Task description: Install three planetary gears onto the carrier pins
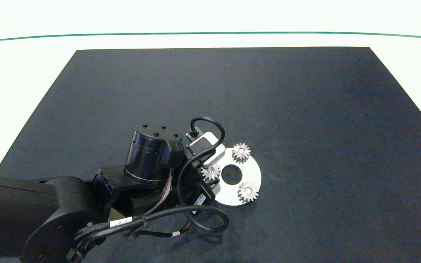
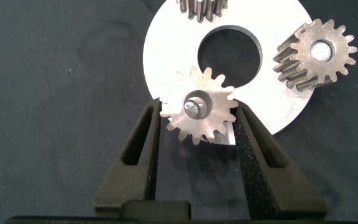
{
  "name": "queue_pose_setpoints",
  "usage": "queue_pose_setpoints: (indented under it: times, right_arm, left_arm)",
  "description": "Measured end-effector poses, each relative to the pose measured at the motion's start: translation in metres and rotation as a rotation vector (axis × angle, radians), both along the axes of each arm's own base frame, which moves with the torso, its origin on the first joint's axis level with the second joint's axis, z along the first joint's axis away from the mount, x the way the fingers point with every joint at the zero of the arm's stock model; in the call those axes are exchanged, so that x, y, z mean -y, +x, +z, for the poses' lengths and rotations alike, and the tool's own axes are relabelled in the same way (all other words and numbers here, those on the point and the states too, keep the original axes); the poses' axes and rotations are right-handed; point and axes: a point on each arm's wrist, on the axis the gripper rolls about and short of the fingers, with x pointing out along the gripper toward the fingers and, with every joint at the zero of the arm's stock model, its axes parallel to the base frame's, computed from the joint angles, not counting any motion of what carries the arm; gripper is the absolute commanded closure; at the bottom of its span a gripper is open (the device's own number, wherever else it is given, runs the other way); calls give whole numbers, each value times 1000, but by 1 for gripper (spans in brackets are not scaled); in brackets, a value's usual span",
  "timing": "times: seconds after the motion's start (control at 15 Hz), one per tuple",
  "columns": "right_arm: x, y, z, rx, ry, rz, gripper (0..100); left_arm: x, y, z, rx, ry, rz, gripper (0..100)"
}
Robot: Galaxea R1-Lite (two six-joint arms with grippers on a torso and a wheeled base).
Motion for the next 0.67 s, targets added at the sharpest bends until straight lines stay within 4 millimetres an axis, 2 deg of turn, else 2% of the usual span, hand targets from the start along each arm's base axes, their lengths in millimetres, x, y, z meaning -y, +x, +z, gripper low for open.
queue_pose_setpoints:
  times: [0.67]
  right_arm:
    - [0,0,0,-2,-1,3,0]
  left_arm:
    - [0,3,3,8,-5,4,93]
